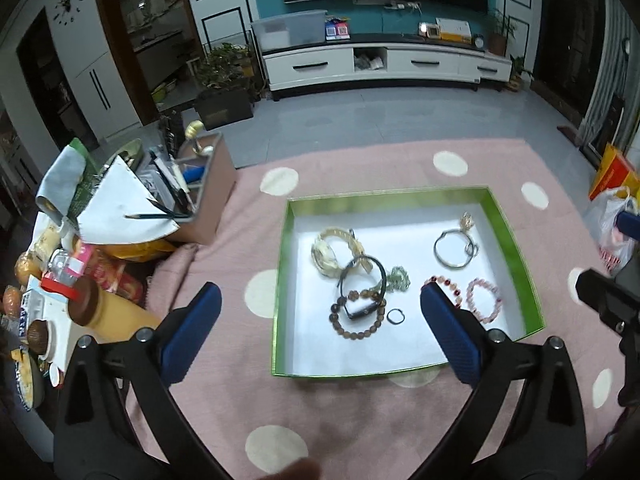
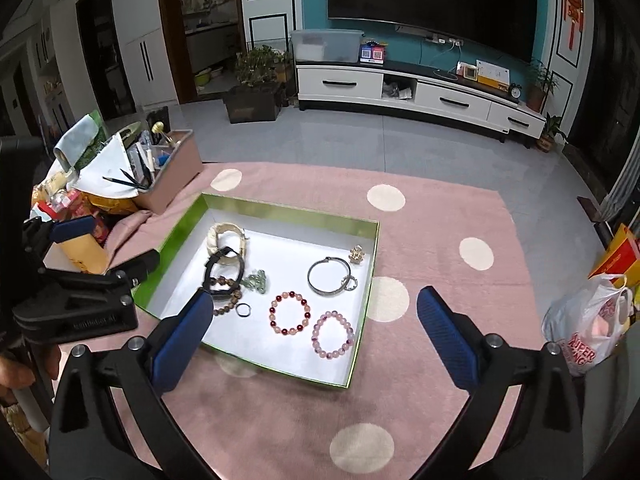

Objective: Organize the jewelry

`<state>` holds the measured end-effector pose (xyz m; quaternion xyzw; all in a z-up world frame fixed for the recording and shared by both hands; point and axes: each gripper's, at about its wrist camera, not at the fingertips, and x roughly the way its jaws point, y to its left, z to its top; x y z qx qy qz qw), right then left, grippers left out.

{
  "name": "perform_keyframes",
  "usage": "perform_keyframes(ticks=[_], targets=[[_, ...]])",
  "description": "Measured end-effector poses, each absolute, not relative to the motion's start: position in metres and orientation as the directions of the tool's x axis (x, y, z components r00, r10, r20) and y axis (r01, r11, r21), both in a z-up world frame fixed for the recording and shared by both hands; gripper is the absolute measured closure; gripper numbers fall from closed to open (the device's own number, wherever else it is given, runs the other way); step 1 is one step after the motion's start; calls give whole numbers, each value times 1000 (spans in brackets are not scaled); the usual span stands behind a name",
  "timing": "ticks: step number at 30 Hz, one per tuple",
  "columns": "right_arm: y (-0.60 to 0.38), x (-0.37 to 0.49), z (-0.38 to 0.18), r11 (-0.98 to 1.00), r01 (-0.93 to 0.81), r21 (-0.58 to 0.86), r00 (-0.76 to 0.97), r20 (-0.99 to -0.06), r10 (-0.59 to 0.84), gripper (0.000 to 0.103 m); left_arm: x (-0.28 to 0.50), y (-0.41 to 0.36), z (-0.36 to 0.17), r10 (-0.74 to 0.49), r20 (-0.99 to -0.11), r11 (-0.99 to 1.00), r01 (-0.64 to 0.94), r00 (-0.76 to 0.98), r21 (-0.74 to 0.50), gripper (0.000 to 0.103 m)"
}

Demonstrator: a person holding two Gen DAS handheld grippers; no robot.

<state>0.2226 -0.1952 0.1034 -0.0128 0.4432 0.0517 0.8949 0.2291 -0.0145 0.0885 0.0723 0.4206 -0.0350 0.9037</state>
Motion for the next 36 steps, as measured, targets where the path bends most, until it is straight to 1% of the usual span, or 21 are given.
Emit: perform_keyframes(ticks=[5,11,19,36], targets=[[-188,222,132,992,-128,-11,612,-788,71,1,227,0,125,-52,-770,994,105,636,20,2],[-180,225,142,990,-142,-21,616,-785,71,1,229,4,143,-30,-765,996,81,643,29,2],[-178,233,136,991,-136,-7,606,-792,77,1,234,3,139,-8,-774,997,68,634,45,2],[-183,237,128,993,-121,-4,599,-798,69,1,241,-5,129,-9,-790,996,79,613,49,2]])
